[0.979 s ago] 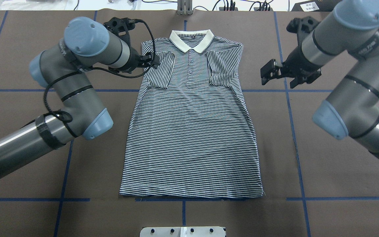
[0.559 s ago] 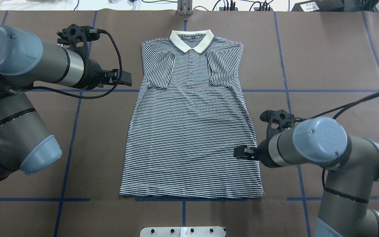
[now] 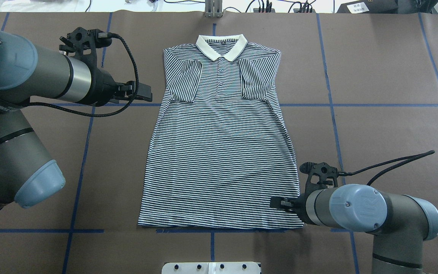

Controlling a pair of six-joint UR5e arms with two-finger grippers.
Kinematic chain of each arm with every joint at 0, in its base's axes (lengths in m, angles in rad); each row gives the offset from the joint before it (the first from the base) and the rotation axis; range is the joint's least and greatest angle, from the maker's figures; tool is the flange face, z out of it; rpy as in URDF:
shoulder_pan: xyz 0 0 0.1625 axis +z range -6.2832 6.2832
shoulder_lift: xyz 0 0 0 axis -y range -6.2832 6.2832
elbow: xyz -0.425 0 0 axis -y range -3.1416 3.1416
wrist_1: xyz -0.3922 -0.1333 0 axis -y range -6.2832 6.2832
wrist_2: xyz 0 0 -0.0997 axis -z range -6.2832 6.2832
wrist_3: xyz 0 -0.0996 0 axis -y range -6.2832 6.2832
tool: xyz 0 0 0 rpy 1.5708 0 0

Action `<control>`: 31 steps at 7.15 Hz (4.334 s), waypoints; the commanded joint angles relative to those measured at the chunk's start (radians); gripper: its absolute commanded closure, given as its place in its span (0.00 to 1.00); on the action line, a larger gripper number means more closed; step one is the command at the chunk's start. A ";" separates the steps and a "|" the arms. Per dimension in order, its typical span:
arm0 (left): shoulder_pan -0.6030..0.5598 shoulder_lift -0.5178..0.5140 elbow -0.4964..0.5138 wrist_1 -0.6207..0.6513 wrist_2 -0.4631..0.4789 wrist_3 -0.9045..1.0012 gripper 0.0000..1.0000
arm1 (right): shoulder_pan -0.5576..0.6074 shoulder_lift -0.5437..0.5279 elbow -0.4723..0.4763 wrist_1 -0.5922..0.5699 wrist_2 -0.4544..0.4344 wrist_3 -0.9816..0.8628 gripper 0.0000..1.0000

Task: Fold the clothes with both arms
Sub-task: 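Release the sleeve with the left gripper while the right gripper moves toward the hem, then lower both grippers toward the hem corners nearest the robot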

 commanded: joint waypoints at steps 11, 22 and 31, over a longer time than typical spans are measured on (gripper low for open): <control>0.003 -0.009 -0.011 -0.001 -0.002 0.001 0.00 | -0.023 0.001 0.005 -0.080 0.007 0.024 1.00; 0.080 -0.009 -0.011 0.000 -0.014 -0.160 0.00 | -0.024 -0.002 0.015 -0.082 0.014 0.053 0.00; 0.062 -0.030 -0.015 -0.001 -0.015 -0.158 0.00 | -0.023 0.004 0.002 -0.090 0.045 0.104 1.00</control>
